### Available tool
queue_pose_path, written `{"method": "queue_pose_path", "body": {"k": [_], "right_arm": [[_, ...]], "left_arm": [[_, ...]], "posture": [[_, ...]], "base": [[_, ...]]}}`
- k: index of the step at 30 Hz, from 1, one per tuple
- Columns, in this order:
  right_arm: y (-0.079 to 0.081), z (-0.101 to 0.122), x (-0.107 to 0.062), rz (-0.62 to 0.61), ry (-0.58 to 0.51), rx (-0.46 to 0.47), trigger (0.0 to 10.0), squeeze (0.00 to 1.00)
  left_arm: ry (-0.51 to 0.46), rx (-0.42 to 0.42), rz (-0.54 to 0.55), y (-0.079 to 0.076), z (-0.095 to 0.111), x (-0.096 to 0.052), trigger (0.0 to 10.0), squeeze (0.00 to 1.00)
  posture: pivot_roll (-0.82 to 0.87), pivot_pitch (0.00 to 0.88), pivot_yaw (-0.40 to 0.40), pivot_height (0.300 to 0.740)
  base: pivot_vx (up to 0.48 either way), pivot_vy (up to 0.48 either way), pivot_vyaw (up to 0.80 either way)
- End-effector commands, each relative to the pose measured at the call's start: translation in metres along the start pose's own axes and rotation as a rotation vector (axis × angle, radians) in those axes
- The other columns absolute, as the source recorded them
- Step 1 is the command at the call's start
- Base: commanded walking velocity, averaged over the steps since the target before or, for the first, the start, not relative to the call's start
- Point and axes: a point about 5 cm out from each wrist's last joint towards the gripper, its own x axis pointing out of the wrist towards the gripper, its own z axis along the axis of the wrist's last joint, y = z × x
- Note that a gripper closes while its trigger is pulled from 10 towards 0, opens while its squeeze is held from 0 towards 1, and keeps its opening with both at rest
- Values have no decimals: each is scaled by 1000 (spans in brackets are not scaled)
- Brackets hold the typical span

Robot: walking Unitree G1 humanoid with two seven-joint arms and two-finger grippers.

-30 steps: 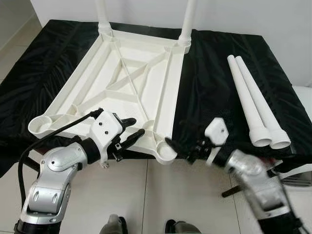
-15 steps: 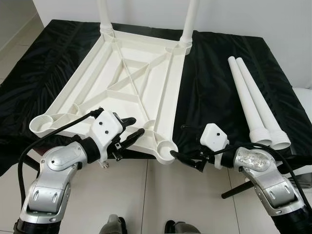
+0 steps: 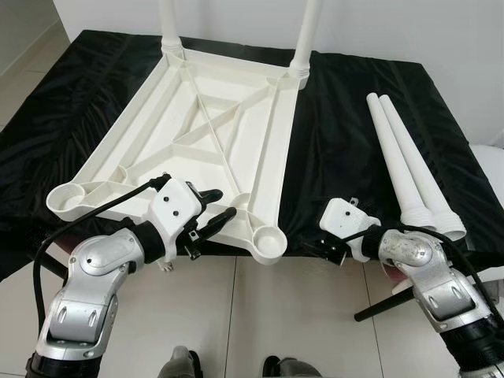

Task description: Building children table

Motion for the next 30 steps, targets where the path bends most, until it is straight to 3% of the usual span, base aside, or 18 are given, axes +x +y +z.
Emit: {"method": "queue_pose_path", "body": {"k": [1,2,3,4,6,8,10,13,17,21,30], "right_arm": [[-5,-5,-1,-31,26,5,10000,0],[-7,3,-2,-21,-51,90,10000,0],[-7,3,-2,-21,-51,90,10000,0],[-8,9,-4,-12,-112,149,10000,0],[-8,30,-10,54,-303,293,10000,0],[-8,30,-10,54,-303,293,10000,0],[-7,42,-10,86,-397,349,10000,0],[-5,48,-8,97,-428,381,10000,0],[5,57,2,131,-427,355,10000,0],[14,56,11,167,-351,306,10000,0],[27,38,22,251,-168,219,10000,0]], "left_arm": [[4,8,105,4,1,0,10000,0],[3,7,105,5,1,0,10000,0],[3,7,105,5,1,0,10000,0],[2,8,105,5,1,0,10000,0],[0,8,100,4,2,0,10000,0],[0,8,100,4,2,0,10000,0],[-2,9,98,4,2,0,10000,0],[-2,11,99,4,2,0,10000,0],[0,16,102,5,2,0,10000,0],[-1,21,103,4,3,0,10000,0],[4,27,109,3,3,-1,10000,0]], "posture": [[1,135,-48,740],[2,136,-47,740],[2,136,-47,740],[1,136,-47,740],[2,138,-45,740],[2,138,-45,740],[7,136,-47,740],[8,136,-47,740],[10,133,-50,740],[14,134,-54,740],[23,137,-61,740]], "base": [[0,0,0],[0,0,0],[0,0,0],[0,0,0],[0,0,0],[0,0,0],[0,0,0],[0,0,0],[0,0,0],[0,0,0],[0,0,0]]}}
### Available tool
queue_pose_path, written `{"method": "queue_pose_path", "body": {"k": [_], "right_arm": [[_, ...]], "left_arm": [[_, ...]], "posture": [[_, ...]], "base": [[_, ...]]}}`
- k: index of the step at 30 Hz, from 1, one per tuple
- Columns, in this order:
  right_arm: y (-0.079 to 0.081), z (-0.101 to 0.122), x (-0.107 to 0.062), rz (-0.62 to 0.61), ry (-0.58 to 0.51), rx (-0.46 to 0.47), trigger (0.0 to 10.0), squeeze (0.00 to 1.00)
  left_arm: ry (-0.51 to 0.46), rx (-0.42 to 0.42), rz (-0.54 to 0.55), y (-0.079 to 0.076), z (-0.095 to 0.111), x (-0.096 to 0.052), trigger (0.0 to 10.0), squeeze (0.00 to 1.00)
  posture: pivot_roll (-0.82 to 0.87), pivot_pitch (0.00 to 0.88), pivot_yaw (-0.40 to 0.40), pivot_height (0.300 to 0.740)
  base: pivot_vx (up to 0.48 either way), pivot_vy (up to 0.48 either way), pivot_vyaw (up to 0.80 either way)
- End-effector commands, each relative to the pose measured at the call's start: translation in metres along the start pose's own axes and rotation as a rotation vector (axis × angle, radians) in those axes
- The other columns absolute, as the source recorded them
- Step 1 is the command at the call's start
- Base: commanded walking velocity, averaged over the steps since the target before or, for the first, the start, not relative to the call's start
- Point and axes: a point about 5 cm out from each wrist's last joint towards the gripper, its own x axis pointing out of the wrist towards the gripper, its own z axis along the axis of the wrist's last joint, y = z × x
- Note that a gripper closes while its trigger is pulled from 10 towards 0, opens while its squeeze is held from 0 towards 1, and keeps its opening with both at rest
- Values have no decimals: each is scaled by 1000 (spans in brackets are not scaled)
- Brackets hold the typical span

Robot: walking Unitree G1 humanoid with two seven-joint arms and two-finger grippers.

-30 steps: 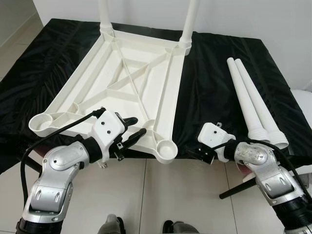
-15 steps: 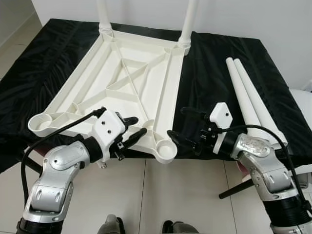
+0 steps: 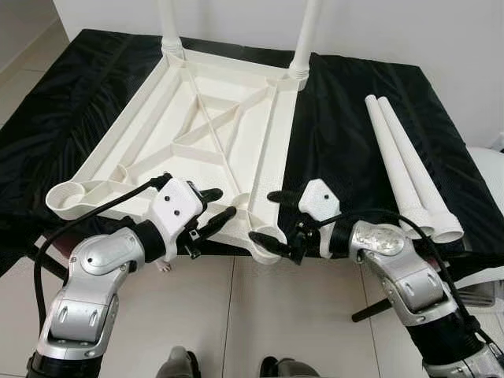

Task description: Building children table

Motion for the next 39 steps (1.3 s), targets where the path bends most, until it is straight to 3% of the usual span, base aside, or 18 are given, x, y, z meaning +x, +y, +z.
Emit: {"method": "queue_pose_path", "body": {"k": [1,6,9,12,30,32,34,36,38,39], "right_arm": [[2,-10,1,23,78,-14,10000,0],[0,-19,2,11,153,-46,10000,0],[-12,-34,-3,-54,269,-89,10000,0],[-22,-40,-5,-112,312,-99,10000,0],[-70,-51,-16,-459,384,-97,10000,0],[-78,-48,-19,-518,353,-77,10000,0],[-83,-38,-21,-542,256,-29,10000,0],[-83,-32,-21,-530,196,-1,10000,0],[-83,-21,-21,-511,65,65,10000,0],[-83,-21,-21,-511,65,65,10000,0]], "left_arm": [[3,13,105,3,2,-1,10000,0],[5,12,108,2,2,-2,10000,0],[7,12,109,1,2,-2,10000,0],[6,11,109,1,1,-2,10000,0],[1,18,97,1,2,-1,10000,0],[0,18,94,0,3,-1,10000,0],[-1,20,91,0,3,0,10000,0],[-1,20,90,0,3,0,10000,0],[-1,21,87,0,3,0,10000,0],[-1,21,87,0,3,0,10000,0]], "posture": [[25,138,-63,740],[25,139,-64,740],[20,137,-64,740],[19,137,-63,740],[14,128,-54,740],[15,127,-53,740],[17,127,-54,740],[17,127,-54,740],[17,127,-53,740],[17,127,-53,740]], "base": [[0,0,0],[0,0,0],[0,0,0],[0,0,0],[0,0,0],[0,0,0],[0,0,0],[0,0,0],[0,0,0],[0,0,0]]}}
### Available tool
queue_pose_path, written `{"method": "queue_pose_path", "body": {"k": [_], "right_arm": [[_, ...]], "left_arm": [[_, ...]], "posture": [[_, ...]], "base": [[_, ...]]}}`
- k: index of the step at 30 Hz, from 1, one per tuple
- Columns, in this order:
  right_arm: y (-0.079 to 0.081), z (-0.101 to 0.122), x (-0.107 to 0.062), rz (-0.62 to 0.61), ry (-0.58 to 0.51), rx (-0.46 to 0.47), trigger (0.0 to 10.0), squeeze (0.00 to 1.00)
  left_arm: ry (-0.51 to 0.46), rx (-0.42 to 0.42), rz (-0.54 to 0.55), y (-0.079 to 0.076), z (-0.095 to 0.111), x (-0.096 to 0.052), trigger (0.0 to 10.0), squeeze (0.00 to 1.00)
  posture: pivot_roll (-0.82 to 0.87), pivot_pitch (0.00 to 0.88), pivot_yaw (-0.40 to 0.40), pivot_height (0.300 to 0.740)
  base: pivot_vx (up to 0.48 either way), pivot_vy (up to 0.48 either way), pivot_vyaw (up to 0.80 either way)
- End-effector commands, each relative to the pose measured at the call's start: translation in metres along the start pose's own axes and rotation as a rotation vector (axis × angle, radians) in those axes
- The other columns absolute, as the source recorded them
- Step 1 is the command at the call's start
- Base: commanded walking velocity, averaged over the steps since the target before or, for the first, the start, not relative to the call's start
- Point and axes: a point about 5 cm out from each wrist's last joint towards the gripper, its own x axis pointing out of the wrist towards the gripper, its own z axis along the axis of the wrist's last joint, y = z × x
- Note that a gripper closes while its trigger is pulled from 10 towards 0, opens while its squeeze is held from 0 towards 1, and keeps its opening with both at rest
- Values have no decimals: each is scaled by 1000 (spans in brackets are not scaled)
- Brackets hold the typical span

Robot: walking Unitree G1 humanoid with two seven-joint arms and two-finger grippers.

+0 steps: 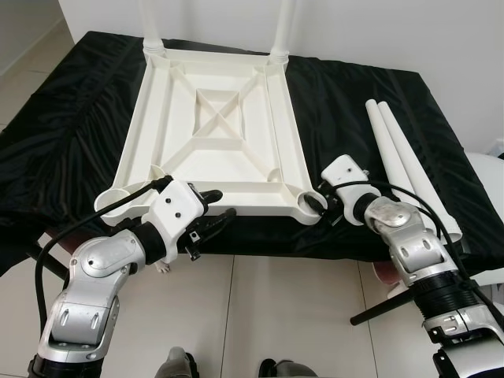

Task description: Building children table

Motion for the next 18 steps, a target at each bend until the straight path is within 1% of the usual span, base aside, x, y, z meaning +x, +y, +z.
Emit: {"method": "queue_pose_path", "body": {"k": [1,2,4,7,8,10,14,15,16,17,18], "right_arm": [[-7,26,-7,49,-213,162,10000,0],[-8,29,-8,62,-240,196,10000,0],[-9,30,-9,68,-253,213,10000,0],[-18,40,-13,57,-368,290,10000,0],[-23,49,-15,31,-437,336,10000,0],[-28,57,-17,3,-506,384,10000,0],[-29,58,-18,3,-525,400,10000,0],[-37,59,-15,-85,-530,421,10000,0],[-44,56,-11,-193,-513,446,10000,0],[-44,56,-11,-193,-513,446,10000,0],[-49,54,-8,-267,-499,462,10000,0]], "left_arm": [[-9,22,73,2,3,1,10000,0],[-9,24,71,1,3,2,10000,0],[-9,25,70,1,3,2,10000,0],[-19,20,61,1,4,4,10000,0],[-25,13,67,3,4,6,10000,0],[-31,5,77,5,4,9,10000,0],[-32,3,78,5,4,9,10000,0],[-38,2,114,11,4,13,10000,0],[-36,-11,182,23,3,19,10000,0],[-36,-11,182,23,3,19,10000,0],[-35,-21,230,31,3,24,10000,0]], "posture": [[19,127,-53,740],[19,127,-53,740],[19,127,-53,740],[21,129,-52,740],[21,130,-51,740],[21,130,-51,740],[21,130,-51,740],[25,129,-54,740],[29,128,-57,740],[29,128,-57,740],[29,128,-57,740]], "base": [[0,0,0],[0,0,0],[0,0,0],[0,0,0],[0,0,0],[0,0,0],[0,0,0],[0,0,0],[0,0,0],[0,0,0],[0,0,0]]}}
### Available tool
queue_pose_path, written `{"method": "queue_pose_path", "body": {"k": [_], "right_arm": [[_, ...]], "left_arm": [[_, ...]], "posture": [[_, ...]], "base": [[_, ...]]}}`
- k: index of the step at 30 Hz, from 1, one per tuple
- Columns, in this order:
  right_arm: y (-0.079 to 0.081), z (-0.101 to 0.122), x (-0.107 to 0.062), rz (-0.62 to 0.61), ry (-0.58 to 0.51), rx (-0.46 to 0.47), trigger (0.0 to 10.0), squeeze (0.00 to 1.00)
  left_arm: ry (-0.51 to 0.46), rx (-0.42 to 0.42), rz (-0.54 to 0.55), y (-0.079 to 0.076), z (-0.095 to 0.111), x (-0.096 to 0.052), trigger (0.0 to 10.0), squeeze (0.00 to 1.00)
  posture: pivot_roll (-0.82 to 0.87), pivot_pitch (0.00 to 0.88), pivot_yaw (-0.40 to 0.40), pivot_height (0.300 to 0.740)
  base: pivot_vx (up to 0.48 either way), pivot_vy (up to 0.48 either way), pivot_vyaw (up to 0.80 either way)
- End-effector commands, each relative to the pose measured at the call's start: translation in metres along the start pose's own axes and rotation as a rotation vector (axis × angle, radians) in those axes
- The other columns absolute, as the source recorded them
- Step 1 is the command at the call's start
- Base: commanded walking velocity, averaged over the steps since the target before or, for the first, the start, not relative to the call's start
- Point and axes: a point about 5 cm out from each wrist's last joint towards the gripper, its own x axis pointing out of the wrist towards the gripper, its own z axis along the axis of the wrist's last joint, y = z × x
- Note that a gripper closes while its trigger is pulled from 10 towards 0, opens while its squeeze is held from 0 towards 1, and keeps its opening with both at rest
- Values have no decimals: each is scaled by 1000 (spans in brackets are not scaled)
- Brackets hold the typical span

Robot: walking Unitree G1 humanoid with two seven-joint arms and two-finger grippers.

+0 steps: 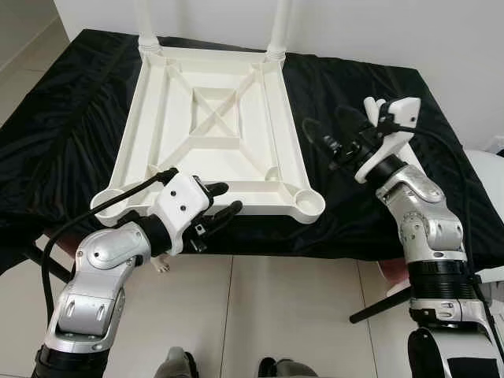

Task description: Building children table

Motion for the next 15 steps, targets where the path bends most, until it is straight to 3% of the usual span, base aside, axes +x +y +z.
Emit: {"method": "queue_pose_path", "body": {"k": [1,6,15], "right_arm": [[-12,-3,1,-144,1,-11,10000,0],[-19,-7,1,-348,-38,-93,10000,0],[-23,-18,-2,-423,17,-143,10000,0]], "left_arm": [[18,-18,256,21,-5,4,10000,0],[-11,-200,436,49,-7,20,10000,0],[-24,-304,500,58,-10,29,10000,0]], "posture": [[25,128,-55,740],[19,127,-48,740],[2,111,-41,740]], "base": [[0,0,0],[0,0,0],[0,0,0]]}}
